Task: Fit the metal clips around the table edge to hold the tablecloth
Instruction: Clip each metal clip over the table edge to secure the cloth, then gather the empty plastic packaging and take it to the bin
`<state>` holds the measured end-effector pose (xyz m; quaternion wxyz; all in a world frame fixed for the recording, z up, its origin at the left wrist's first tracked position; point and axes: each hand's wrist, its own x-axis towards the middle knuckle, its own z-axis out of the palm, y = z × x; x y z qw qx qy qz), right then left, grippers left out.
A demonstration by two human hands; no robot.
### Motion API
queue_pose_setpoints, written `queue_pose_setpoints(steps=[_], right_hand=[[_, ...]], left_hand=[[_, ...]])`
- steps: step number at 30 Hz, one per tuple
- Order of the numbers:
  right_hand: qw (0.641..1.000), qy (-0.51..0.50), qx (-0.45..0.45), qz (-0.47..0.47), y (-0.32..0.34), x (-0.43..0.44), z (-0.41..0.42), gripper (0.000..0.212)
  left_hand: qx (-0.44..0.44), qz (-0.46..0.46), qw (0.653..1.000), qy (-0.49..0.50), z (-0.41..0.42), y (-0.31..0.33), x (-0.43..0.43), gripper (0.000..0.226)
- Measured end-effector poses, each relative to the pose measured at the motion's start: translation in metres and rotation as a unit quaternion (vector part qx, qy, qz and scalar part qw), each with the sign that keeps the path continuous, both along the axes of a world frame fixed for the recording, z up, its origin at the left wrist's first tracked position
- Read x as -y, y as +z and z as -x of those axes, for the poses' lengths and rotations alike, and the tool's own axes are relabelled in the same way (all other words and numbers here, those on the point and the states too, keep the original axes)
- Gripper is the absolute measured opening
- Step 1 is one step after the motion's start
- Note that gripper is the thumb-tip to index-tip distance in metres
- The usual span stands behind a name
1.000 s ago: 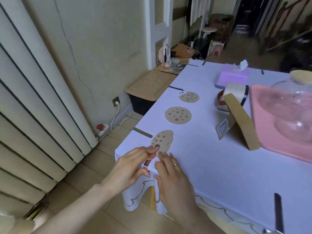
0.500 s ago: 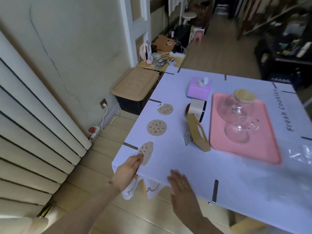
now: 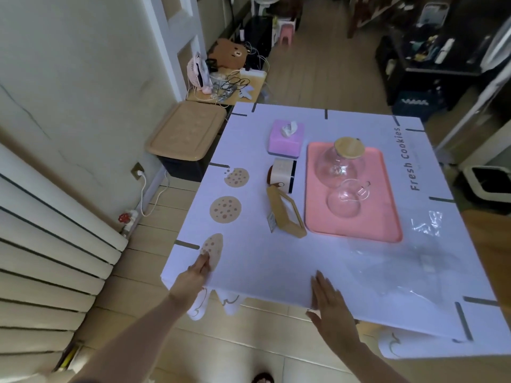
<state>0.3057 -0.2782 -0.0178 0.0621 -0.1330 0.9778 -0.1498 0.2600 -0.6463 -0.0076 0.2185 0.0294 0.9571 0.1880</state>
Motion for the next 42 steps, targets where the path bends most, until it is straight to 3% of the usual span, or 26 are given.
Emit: queue_pose_setpoints(steps=[1,2,4,7,11,14,17,20,23,25,27,35,40,42], right_hand=[[1.0,-0.002,0.0,-0.009,-0.001,0.001,0.0,0.109],[1.0,-0.003,-0.002,-0.018,-0.002,0.003,0.001,0.11],[1.0,-0.004,-0.006,-0.025,-0.004,0.004,0.002,0.111],[0.999,0.01,-0.008,-0.032,-0.007,0.0,0.002,0.11],[0.998,0.026,-0.044,-0.032,-0.01,-0.008,0.001,0.105],[0.998,0.012,-0.046,-0.035,-0.006,-0.004,0.003,0.107],[0.999,-0.001,-0.025,-0.038,-0.004,0.0,0.004,0.11],[0.999,-0.019,0.02,-0.035,0.001,0.0,0.008,0.111],[0.999,-0.03,0.012,-0.006,0.011,-0.004,0.003,0.101],[0.999,-0.034,-0.001,0.018,0.014,-0.009,-0.008,0.09],[0.998,-0.047,-0.016,0.024,0.013,-0.016,-0.024,0.082],[0.988,-0.145,0.001,0.049,0.011,-0.07,-0.075,0.069],[0.976,-0.21,0.027,0.044,0.025,-0.126,-0.079,0.064],[0.968,-0.247,0.013,0.034,0.019,-0.154,-0.079,0.059]], left_hand=[[-0.008,0.021,1.0,-0.019,-0.002,0.001,0.002,0.064],[0.042,-0.005,0.999,-0.03,-0.005,-0.003,0.0,0.086],[-0.018,-0.013,1.0,-0.021,0.003,-0.011,0.002,0.112],[0.011,0.021,0.998,-0.051,0.001,0.01,-0.007,0.095],[-0.061,0.159,0.982,-0.076,-0.002,-0.004,-0.02,0.086],[-0.074,0.17,0.978,-0.094,-0.005,-0.004,-0.027,0.093],[-0.197,0.124,0.966,-0.111,-0.013,0.003,-0.047,0.095],[-0.255,0.088,0.948,-0.17,-0.029,0.001,-0.074,0.057],[-0.182,0.122,0.939,-0.263,-0.041,0.006,-0.107,0.052],[-0.183,0.111,0.932,-0.292,-0.043,0.007,-0.131,0.078],[-0.173,0.081,0.936,-0.297,-0.04,0.008,-0.157,0.096],[-0.089,0.107,0.944,-0.298,-0.026,0.013,-0.242,0.105],[-0.1,0.176,0.941,-0.273,-0.016,0.021,-0.262,0.082],[-0.095,0.192,0.933,-0.287,-0.015,0.005,-0.264,0.053]])
